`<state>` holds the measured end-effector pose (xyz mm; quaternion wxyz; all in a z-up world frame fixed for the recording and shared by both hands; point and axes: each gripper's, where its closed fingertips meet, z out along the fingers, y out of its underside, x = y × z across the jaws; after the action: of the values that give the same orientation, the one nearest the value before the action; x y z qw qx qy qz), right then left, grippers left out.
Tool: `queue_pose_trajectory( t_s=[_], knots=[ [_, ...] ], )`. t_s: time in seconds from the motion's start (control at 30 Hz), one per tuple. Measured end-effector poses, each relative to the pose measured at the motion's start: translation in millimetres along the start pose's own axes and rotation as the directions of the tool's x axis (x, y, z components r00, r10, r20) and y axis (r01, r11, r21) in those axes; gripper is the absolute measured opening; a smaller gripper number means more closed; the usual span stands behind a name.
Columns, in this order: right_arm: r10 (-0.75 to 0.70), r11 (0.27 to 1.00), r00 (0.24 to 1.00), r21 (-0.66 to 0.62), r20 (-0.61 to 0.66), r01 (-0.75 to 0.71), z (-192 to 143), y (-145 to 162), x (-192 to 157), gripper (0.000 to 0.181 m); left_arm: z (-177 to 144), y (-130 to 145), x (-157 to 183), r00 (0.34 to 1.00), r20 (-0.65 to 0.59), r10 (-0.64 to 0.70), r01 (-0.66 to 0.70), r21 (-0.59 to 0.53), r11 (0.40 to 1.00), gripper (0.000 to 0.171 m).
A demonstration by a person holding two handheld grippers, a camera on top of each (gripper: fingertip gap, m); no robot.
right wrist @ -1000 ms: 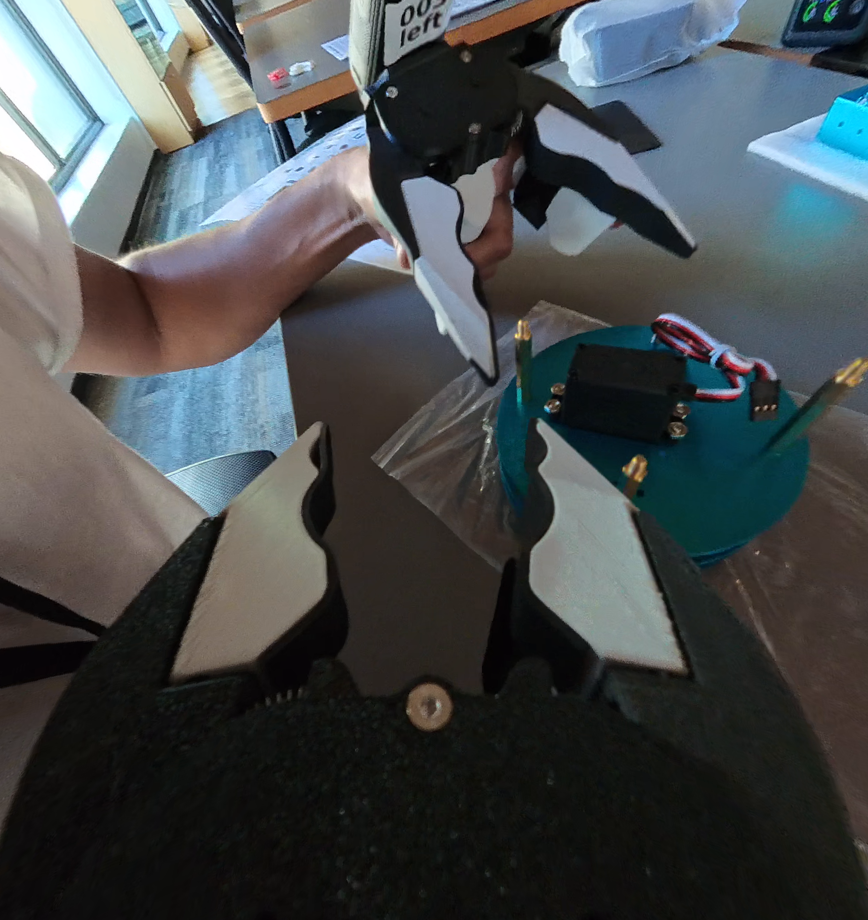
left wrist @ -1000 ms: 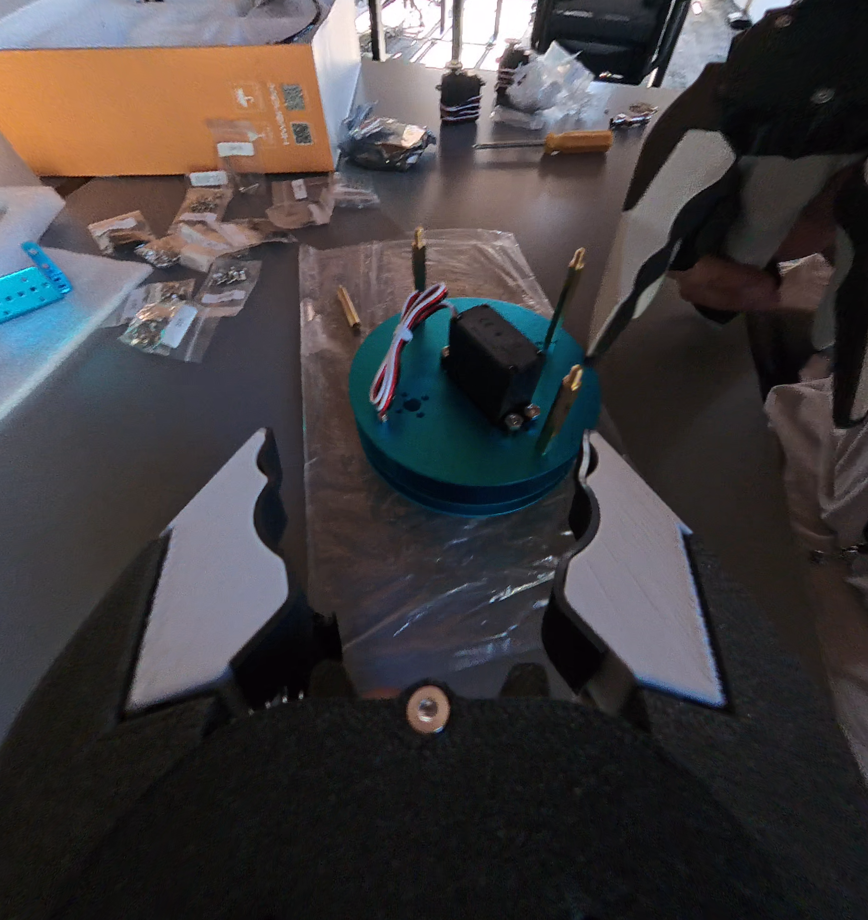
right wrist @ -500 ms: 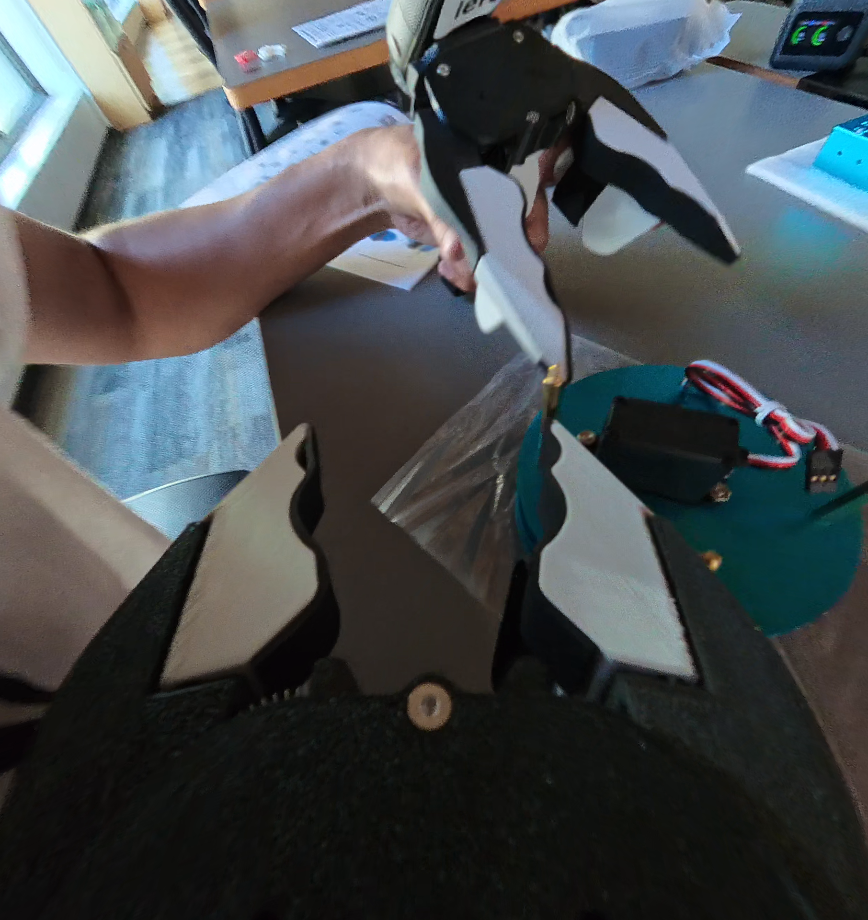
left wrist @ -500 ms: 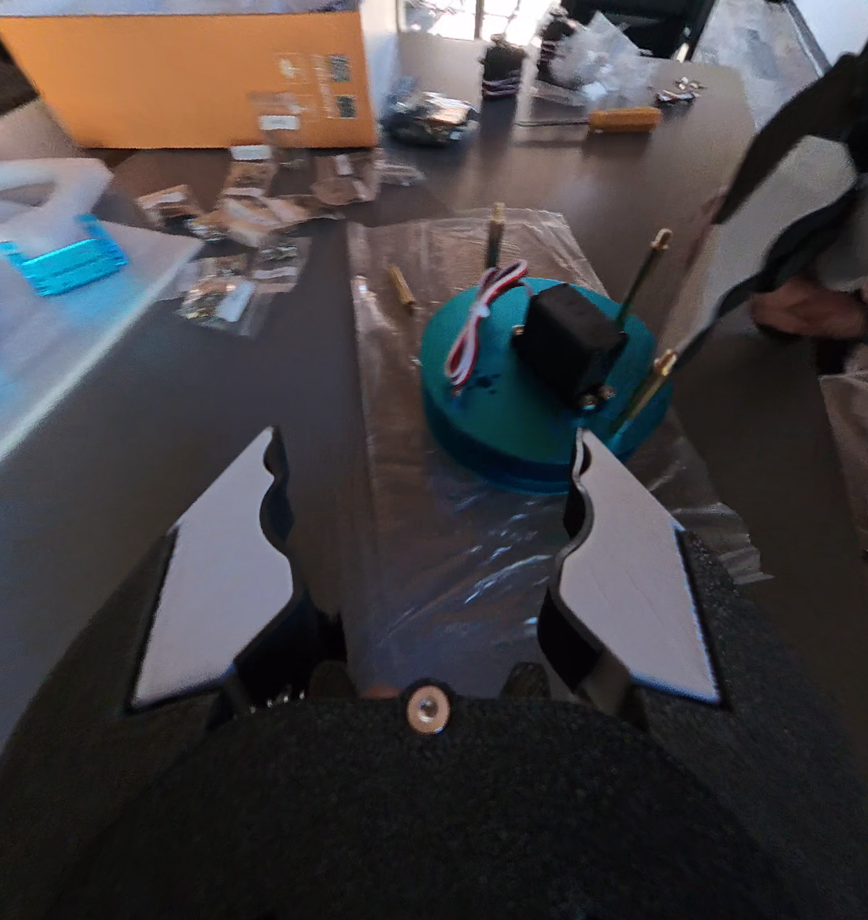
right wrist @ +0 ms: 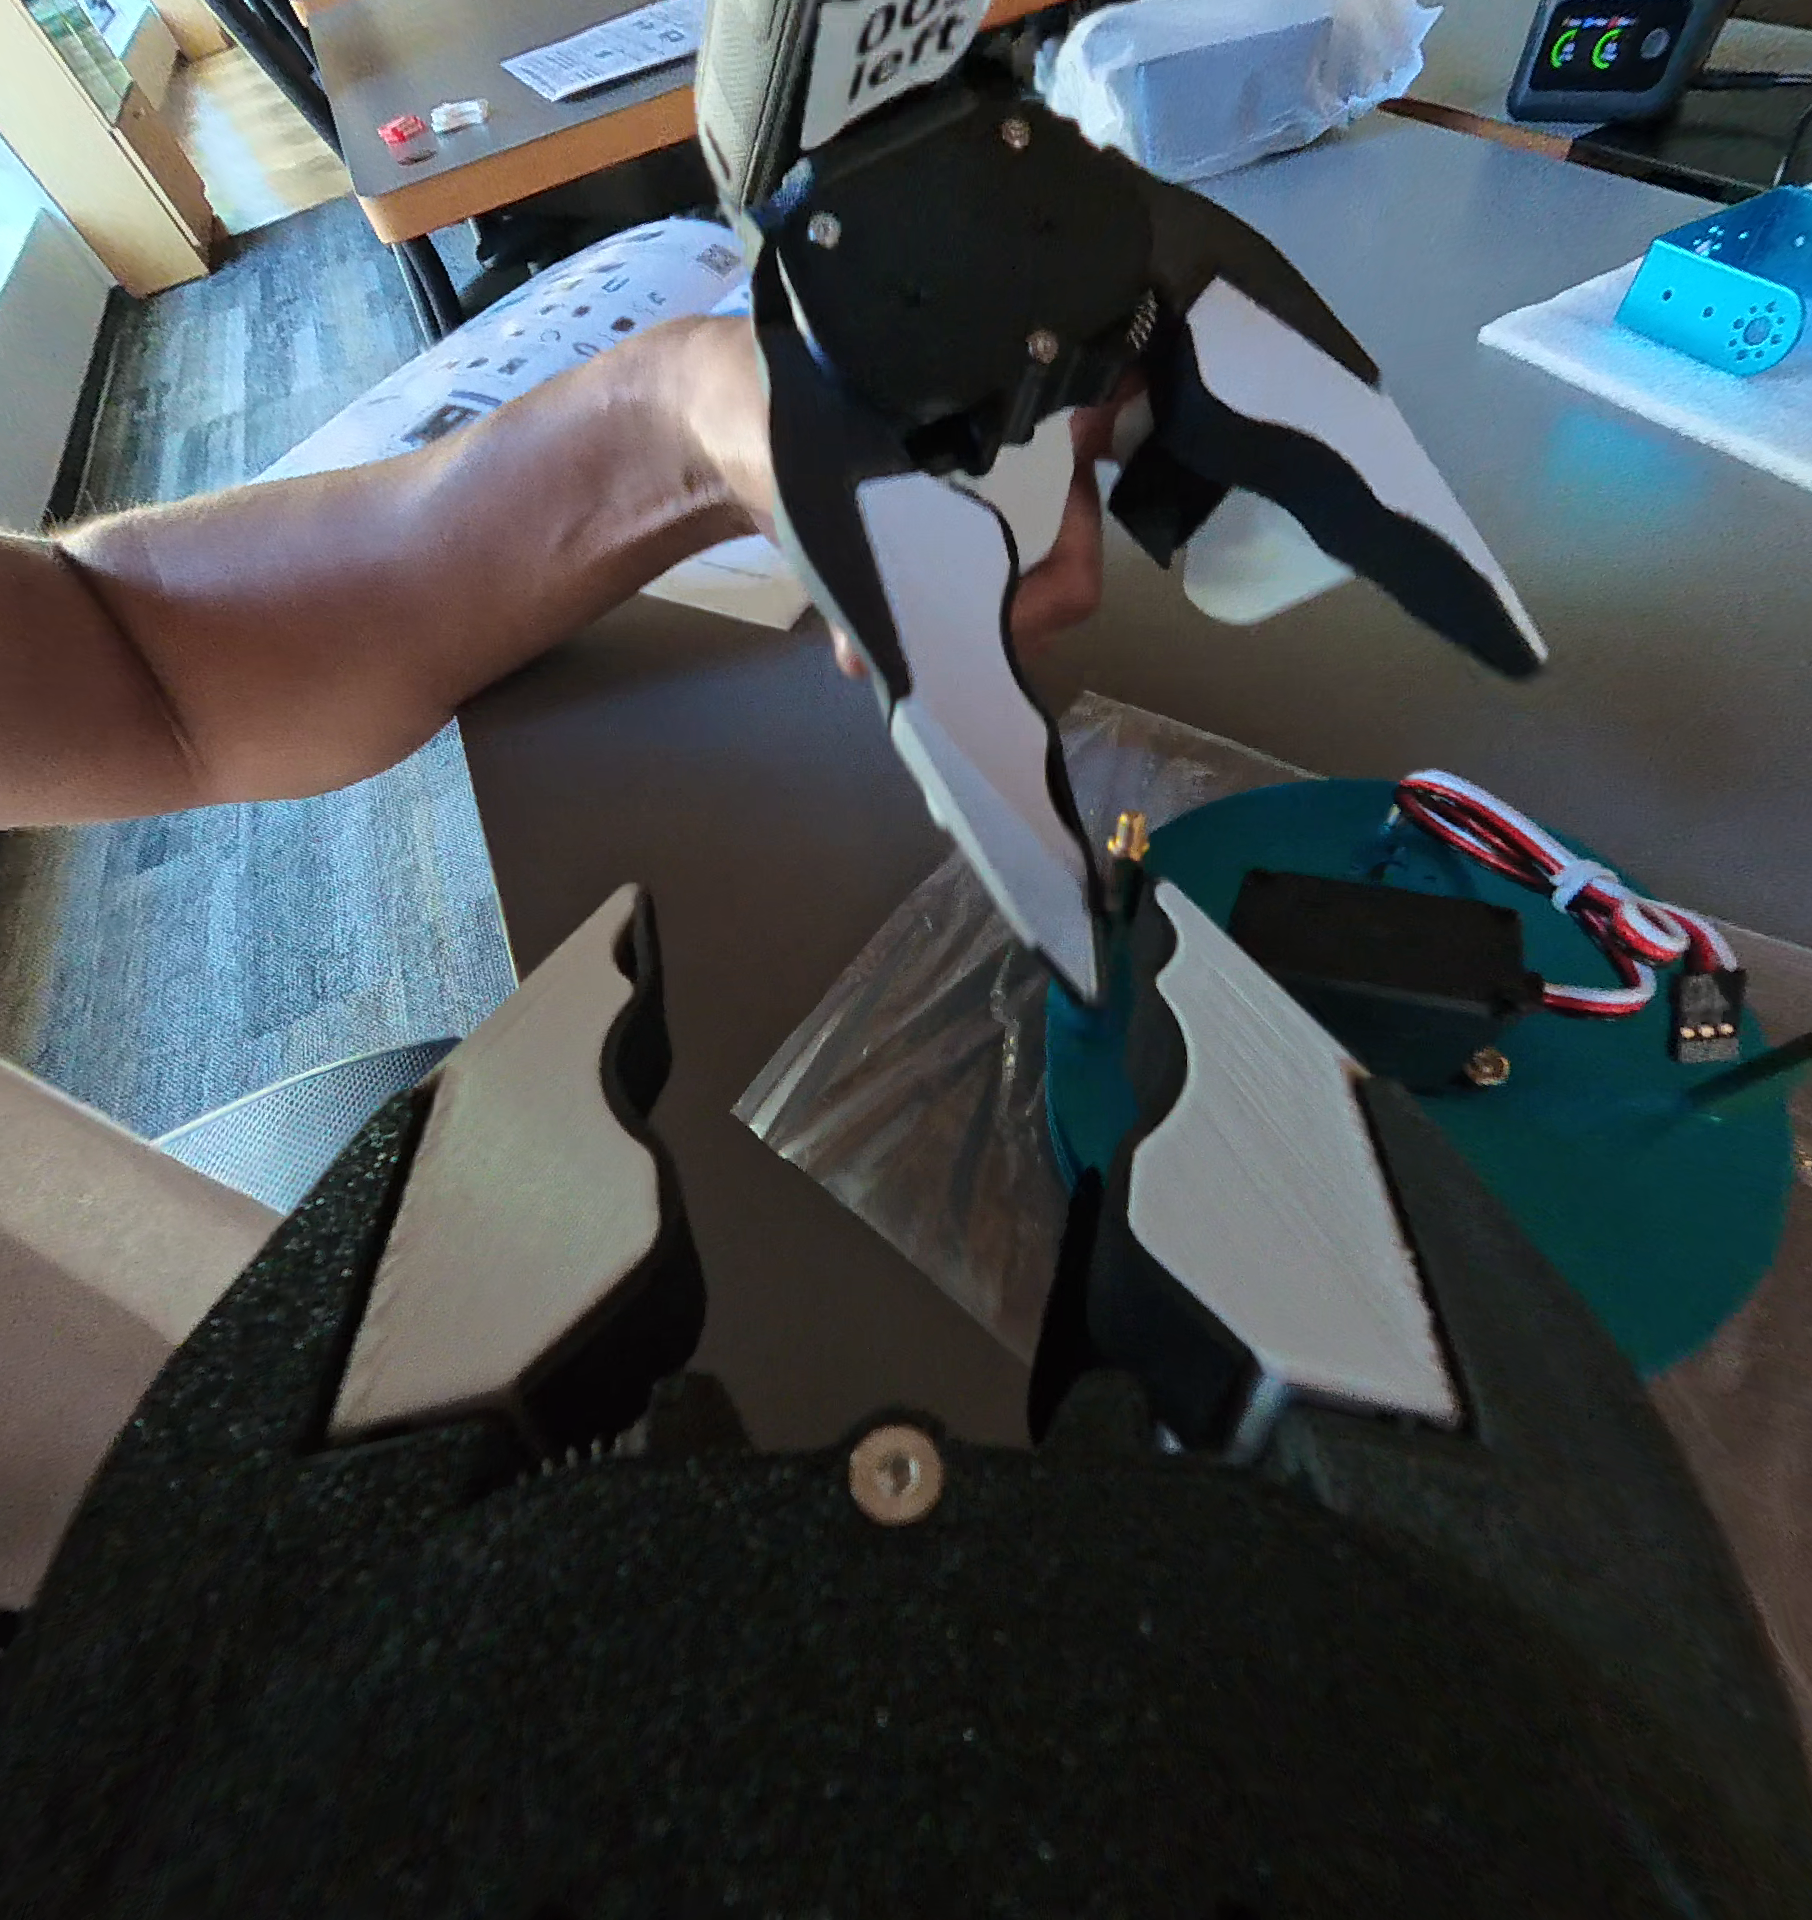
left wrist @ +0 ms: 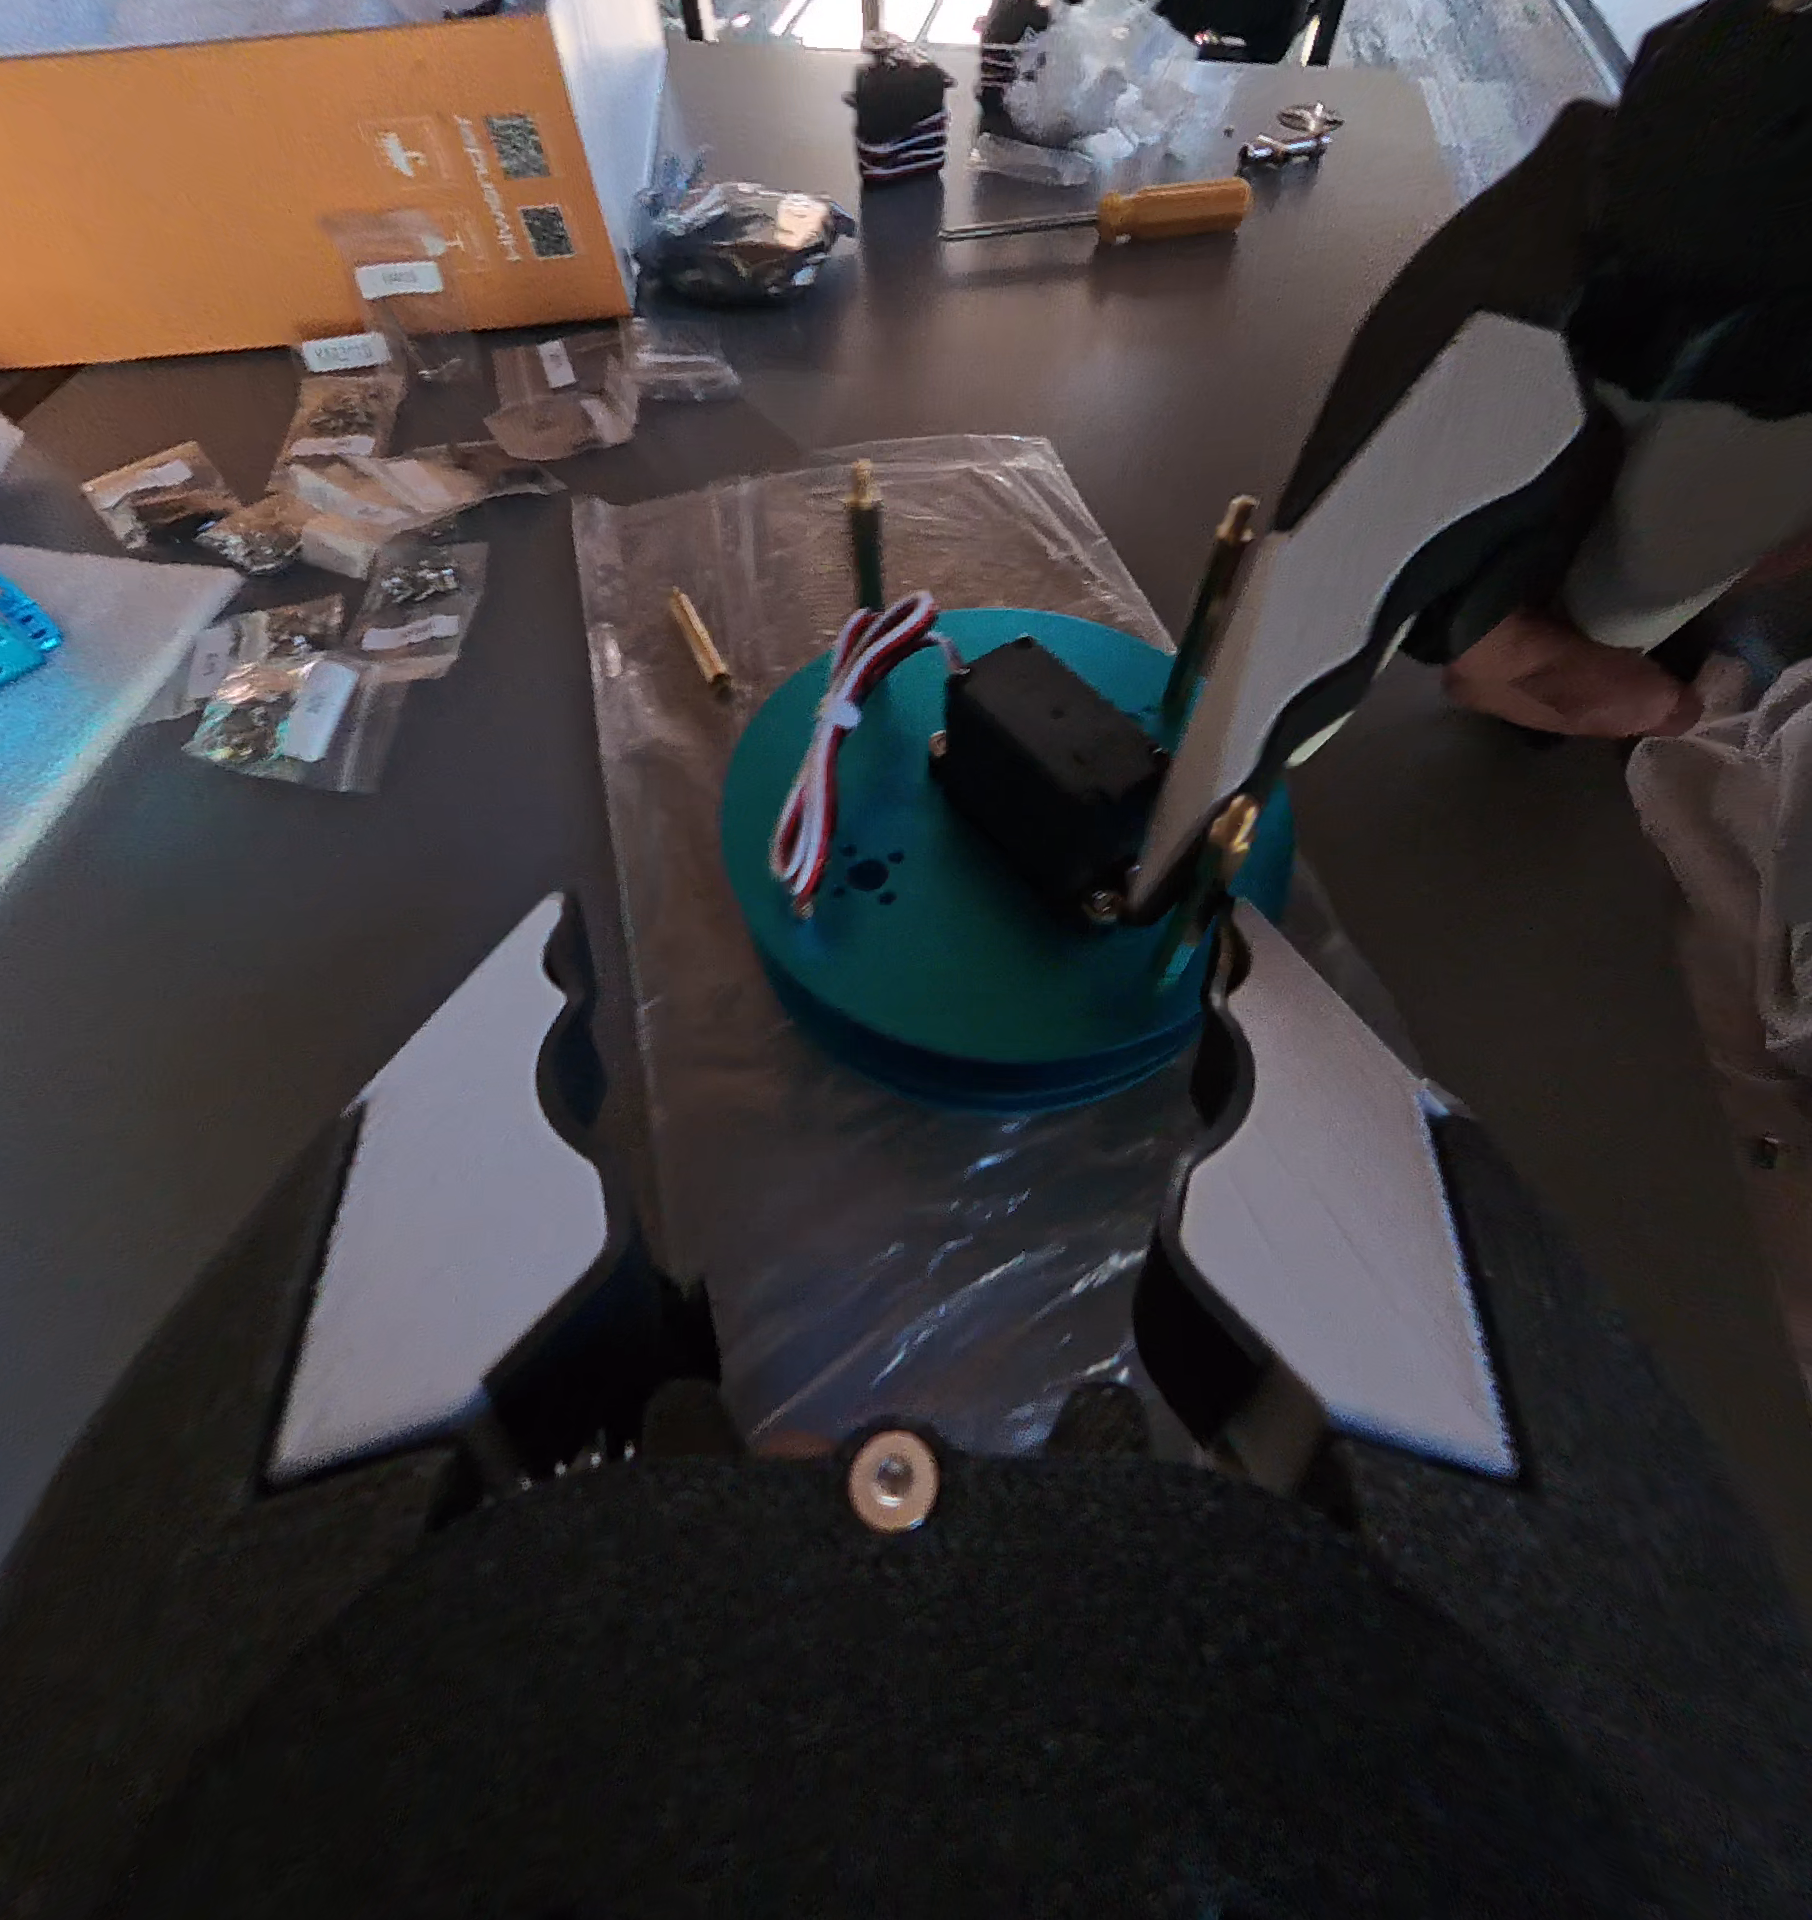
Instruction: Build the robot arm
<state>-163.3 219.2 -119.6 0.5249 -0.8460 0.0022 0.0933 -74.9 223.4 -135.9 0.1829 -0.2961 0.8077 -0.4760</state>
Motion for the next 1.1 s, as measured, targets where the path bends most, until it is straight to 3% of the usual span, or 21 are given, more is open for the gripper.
queue_pose_trajectory(
  t_s=[0.03,0.1,0.2,0.33,0.4,0.47,0.57,0.63,0.67,0.77,0.9,1.0,1.1],
  knots=[
    [0.003,1.000,1.000,-0.002,0.006,-0.003,-4,1,-1,0.090,-6,2,-5,1.000,0.007,-0.011,0.011,0.003,1.000,0.120],
    [0.030,0.999,0.996,0.015,0.083,-0.032,-18,2,-13,0.068,-20,11,-22,0.997,0.048,-0.052,0.052,0.003,0.999,0.115],
    [0.052,0.998,0.987,0.023,0.150,-0.056,-39,-3,-21,0.065,-44,17,-42,0.988,0.118,-0.102,0.098,0.038,0.994,0.114],
    [-0.180,0.976,0.980,-0.112,0.080,0.189,-52,-13,6,0.053,-67,-2,-46,0.978,0.173,-0.113,0.088,0.145,0.986,0.097],
    [-0.312,0.921,0.935,-0.188,0.168,0.341,-50,-22,9,0.049,-73,-11,-47,0.972,0.215,-0.100,0.060,0.189,0.980,0.088],
    [-0.496,0.790,0.823,-0.250,0.278,0.560,-41,-23,15,0.038,-76,-16,-51,0.960,0.266,-0.087,0.031,0.209,0.977,0.085],
    [-0.716,0.442,0.562,-0.353,0.415,0.825,-26,-14,35,0.047,-73,-17,-54,0.945,0.323,-0.054,-0.008,0.188,0.982,0.085],
    [-0.777,0.231,0.386,-0.344,0.497,0.910,-19,-12,42,0.039,-70,-12,-55,0.937,0.348,-0.031,-0.024,0.154,0.988,0.085],
    [-0.754,0.159,0.336,-0.340,0.564,0.927,-20,-5,41,0.037,-70,-9,-58,0.930,0.366,-0.021,-0.031,0.135,0.990,0.085],
    [-0.712,0.022,0.235,-0.314,0.662,0.949,-14,3,40,0.028,-69,0,-63,0.923,0.385,-0.015,-0.025,0.099,0.995,0.085],
    [-0.699,-0.126,0.142,-0.317,0.700,0.940,-5,4,46,0.009,-70,9,-70,0.913,0.408,-0.014,-0.013,0.062,0.998,0.085],
    [-0.669,-0.165,0.154,-0.347,0.727,0.923,-7,4,49,0.007,-69,14,-70,0.910,0.415,-0.001,-0.015,0.036,0.999,0.085],
    [-0.644,-0.154,0.202,-0.383,0.738,0.911,-11,3,51,0.006,-66,17,-69,0.909,0.416,0.013,-0.018,0.007,1.000,0.085]
  ],
)
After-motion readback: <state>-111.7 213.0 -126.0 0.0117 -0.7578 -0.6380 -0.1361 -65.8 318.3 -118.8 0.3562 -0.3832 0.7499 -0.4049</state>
